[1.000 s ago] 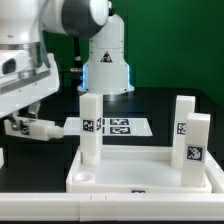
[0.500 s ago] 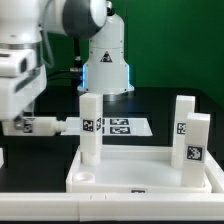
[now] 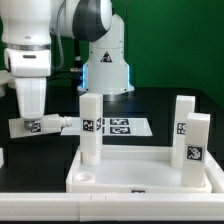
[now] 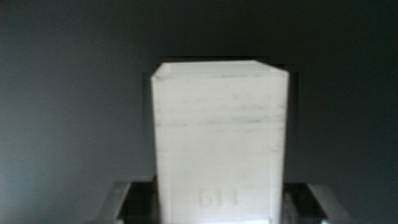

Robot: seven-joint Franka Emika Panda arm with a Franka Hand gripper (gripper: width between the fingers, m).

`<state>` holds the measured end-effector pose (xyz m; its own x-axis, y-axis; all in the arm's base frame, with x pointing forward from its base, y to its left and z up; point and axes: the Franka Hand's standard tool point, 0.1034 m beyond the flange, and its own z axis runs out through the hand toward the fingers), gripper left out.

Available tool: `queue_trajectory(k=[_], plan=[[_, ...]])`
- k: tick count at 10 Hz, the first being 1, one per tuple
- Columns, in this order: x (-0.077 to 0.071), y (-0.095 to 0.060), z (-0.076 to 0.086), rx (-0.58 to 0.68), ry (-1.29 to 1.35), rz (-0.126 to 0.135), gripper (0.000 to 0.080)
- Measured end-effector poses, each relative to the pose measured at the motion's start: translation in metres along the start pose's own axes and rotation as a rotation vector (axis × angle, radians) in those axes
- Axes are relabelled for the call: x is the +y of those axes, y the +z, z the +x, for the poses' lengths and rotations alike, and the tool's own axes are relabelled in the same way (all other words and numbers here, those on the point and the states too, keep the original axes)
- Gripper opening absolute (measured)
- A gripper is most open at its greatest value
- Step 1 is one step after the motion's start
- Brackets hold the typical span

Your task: Assemble desk

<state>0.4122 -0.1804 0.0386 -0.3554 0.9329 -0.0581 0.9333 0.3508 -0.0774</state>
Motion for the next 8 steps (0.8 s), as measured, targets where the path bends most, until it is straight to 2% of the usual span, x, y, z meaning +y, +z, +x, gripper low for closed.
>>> queue_trajectory(k=[2, 4, 6, 7, 8], plan=[[-0.005, 0.007, 0.014, 0.014, -0.247, 0.018, 0.0284], [-0.01, 0.011, 0.015, 0.022, -0.413, 0.042, 0.0284], [-0.013, 0.012, 0.013, 0.021, -0.482, 0.055, 0.0284], [-0.013, 0.012, 0.013, 0.02, -0.459, 0.056, 0.0357], [-0.014, 0.012, 0.013, 0.02, -0.441, 0.056, 0.0357]])
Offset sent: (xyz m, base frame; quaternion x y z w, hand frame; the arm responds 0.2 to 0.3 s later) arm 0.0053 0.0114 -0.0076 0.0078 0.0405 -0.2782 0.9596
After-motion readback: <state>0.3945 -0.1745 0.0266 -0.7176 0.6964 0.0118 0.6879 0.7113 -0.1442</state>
